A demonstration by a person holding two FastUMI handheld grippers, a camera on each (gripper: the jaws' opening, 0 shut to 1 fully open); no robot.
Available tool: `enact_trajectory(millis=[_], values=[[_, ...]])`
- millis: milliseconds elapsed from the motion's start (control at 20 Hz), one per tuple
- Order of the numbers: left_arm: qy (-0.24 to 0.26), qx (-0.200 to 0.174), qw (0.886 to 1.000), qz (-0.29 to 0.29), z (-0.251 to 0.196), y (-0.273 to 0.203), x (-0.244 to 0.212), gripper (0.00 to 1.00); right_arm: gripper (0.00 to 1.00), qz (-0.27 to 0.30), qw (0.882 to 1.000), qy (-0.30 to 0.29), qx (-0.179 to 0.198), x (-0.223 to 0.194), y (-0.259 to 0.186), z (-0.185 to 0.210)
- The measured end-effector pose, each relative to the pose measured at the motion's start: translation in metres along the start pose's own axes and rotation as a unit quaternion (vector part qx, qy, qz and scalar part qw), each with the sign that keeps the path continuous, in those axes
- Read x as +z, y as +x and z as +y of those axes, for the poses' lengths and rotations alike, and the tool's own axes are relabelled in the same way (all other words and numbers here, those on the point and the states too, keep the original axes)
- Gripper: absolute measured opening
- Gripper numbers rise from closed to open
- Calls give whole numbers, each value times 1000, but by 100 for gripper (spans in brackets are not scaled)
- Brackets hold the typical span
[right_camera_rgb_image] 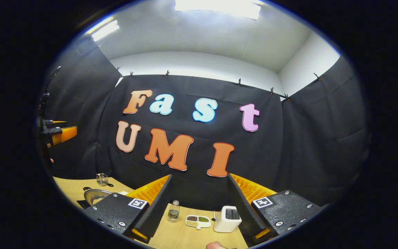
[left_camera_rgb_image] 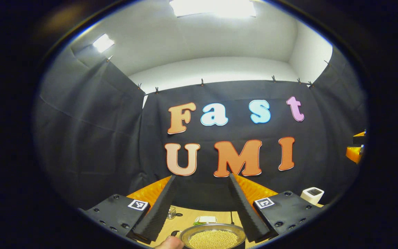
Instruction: First push the handle of the pot to place it horizontally, then grasp the pot with both hands and set it on the induction cooktop.
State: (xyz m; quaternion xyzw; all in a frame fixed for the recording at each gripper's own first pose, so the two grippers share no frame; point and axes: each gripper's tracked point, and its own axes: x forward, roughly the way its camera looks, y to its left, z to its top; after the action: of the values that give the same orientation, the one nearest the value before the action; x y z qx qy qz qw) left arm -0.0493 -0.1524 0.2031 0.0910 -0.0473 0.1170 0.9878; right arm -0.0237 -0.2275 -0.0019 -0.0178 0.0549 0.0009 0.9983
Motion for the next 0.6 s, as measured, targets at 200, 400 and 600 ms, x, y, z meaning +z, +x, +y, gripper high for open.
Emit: enact_trajectory(millis=[200,400,600], values=[[-25,3,999,-32,0,-15,38,92,95,-16,1000,1,-17,16,-7,-31],[4,32,998,-56,20,-31,67,100,97,-30,999,-19,-34,28,-16,-56],[-7,29,998,-49,17,-43,75,100,95,-38,999,-7,-28,46,-18,-65]])
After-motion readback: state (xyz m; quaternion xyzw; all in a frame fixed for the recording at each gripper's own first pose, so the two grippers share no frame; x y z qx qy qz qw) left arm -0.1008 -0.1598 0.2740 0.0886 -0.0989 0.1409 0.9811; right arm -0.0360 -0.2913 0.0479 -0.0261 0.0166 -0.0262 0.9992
